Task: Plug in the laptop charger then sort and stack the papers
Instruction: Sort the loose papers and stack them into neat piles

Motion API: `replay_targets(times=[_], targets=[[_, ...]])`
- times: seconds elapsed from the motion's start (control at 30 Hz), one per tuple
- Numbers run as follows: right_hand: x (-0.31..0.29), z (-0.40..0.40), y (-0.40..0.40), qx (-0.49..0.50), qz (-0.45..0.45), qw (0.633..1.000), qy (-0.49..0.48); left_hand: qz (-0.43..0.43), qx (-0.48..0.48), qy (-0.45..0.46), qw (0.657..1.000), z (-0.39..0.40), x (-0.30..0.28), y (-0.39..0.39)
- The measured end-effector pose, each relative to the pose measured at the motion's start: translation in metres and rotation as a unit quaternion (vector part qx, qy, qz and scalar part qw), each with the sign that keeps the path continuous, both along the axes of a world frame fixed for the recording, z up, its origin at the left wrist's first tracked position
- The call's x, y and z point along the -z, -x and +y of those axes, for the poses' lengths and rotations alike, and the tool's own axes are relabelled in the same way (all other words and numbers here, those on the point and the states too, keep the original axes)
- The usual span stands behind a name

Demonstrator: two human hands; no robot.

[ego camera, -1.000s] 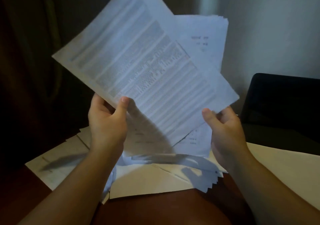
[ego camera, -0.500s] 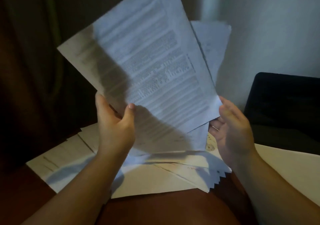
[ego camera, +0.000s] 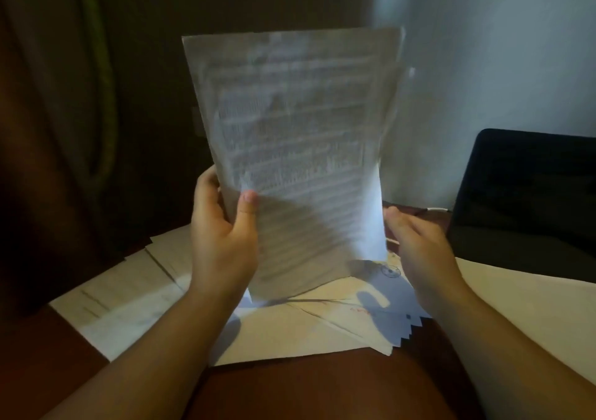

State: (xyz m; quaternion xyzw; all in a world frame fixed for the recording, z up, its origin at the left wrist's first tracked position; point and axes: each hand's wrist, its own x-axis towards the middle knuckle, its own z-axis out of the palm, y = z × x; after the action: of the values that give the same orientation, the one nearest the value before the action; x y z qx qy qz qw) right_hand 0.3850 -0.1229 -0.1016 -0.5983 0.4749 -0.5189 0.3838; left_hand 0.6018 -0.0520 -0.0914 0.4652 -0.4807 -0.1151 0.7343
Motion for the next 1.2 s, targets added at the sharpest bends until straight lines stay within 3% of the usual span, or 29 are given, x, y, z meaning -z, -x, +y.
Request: replay_targets(times=[0.17,0.4,0.53,0.7,0.97,1.07,1.2], targets=[[-0.003,-0.004,0.001,-0.044,-0.07,0.996,-0.012,-0.021,-0.017,0.031,0.999,0.003,-0.001,0.003],[-0.003,-0.003,-0.004,-0.026,-0.049,0.998,-0.024,-0.039,0.041,0.022,0.998,0.004,0.002,0.009],[-0.003,0.001,-0.007,-0.065,-0.033,0.997,-0.042,-0.071,0.064,0.046,0.994,0.011,-0.005,0.009],[-0.003,0.002,-0.007,-0.091,-0.041,0.994,-0.054,-0.069,0.157,0.035,0.985,0.015,-0.017,0.004],[-0.007,0.004,0.001,-0.187,-0.124,0.965,-0.135,-0.041,0.286,0.033,0.957,0.015,-0.022,-0.001],[-0.012,0.01,0.002,-0.188,-0.131,0.969,-0.094,-0.038,0.259,0.02,0.965,0.017,-0.024,0.0],[-0.017,0.015,-0.002,-0.067,-0.131,0.989,0.015,-0.031,0.049,-0.014,0.998,0.012,-0.022,0.006]])
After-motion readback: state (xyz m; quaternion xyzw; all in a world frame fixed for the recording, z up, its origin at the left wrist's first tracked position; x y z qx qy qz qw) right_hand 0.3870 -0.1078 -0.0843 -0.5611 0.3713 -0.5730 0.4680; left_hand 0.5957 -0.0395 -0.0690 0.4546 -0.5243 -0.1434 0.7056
